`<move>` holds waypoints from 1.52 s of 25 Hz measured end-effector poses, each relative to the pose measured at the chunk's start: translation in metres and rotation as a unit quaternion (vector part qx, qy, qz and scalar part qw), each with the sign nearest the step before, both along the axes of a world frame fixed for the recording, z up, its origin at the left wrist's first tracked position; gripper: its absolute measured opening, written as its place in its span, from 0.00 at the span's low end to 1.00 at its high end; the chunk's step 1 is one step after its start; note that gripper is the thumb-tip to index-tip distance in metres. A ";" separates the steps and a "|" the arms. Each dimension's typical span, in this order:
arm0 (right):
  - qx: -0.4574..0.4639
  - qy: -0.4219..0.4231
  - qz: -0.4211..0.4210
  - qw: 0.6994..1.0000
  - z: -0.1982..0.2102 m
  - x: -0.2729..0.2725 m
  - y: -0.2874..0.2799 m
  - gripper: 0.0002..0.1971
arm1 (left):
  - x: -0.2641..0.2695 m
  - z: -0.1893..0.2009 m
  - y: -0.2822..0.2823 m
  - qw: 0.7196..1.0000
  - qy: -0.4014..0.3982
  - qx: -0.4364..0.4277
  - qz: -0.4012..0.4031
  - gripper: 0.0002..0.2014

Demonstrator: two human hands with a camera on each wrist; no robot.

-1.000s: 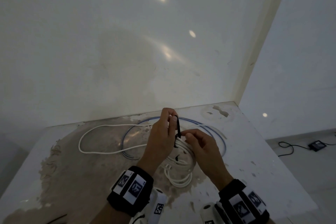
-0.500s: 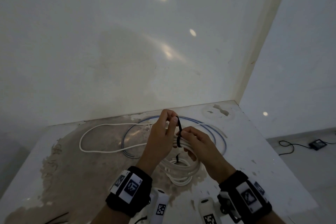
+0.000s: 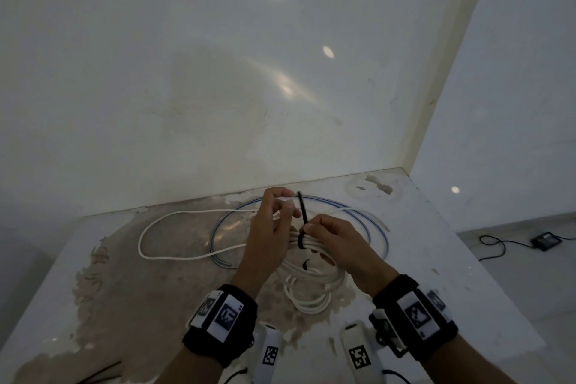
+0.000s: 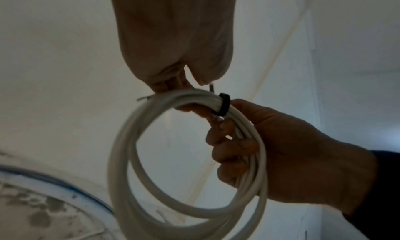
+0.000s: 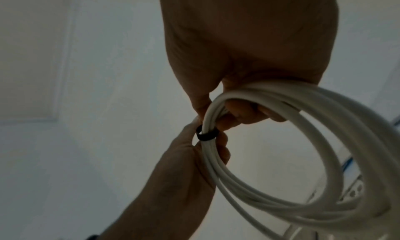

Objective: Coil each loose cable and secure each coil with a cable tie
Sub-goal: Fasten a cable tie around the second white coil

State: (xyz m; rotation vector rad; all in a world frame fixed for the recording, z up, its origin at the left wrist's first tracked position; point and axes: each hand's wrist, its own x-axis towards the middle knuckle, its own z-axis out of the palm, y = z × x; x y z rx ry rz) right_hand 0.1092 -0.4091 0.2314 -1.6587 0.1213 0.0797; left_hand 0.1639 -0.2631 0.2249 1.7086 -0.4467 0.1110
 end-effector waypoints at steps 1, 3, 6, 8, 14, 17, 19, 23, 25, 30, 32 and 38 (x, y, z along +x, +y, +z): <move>-0.017 -0.020 -0.013 1.000 -0.003 0.002 -0.001 0.12 | -0.002 -0.001 0.001 1.000 0.012 0.004 -0.001 0.06; -0.062 -0.068 -0.040 0.995 -0.007 0.004 -0.001 0.11 | -0.005 -0.005 0.000 0.998 0.006 0.054 0.034 0.06; -0.128 -0.111 -0.070 0.983 -0.017 0.004 0.002 0.12 | -0.004 -0.014 -0.004 0.989 -0.015 0.127 0.076 0.07; -0.164 -0.119 -0.084 0.976 -0.026 0.005 0.005 0.11 | -0.001 -0.017 -0.007 0.988 -0.022 0.132 0.080 0.06; -0.066 -0.073 -0.041 0.994 -0.027 0.001 0.006 0.08 | 0.003 -0.022 -0.008 0.994 0.072 0.060 0.055 0.08; -0.065 -0.086 -0.051 0.993 -0.026 0.000 0.006 0.07 | 0.001 -0.015 -0.004 0.993 0.096 0.032 0.052 0.08; -0.069 -0.103 -0.066 0.990 -0.028 0.000 0.009 0.06 | 0.000 -0.010 -0.003 0.993 0.102 0.028 0.043 0.08; -0.086 -0.115 -0.066 0.987 -0.033 -0.001 0.012 0.05 | 0.002 -0.010 -0.002 0.992 0.100 0.058 0.042 0.09; -0.095 -0.114 -0.066 0.987 -0.032 0.000 0.011 0.05 | 0.002 -0.012 -0.003 0.990 0.079 0.099 0.067 0.11; -0.118 -0.114 -0.060 0.985 -0.030 0.003 0.008 0.05 | 0.009 -0.001 -0.003 0.988 0.069 0.112 0.083 0.12; -0.127 -0.119 -0.063 0.983 -0.029 0.007 0.007 0.05 | 0.012 0.004 -0.004 0.990 0.047 0.104 0.084 0.12; -0.226 -0.109 -0.065 0.966 -0.038 0.007 -0.003 0.03 | 0.016 -0.003 -0.002 0.991 0.010 0.122 0.052 0.11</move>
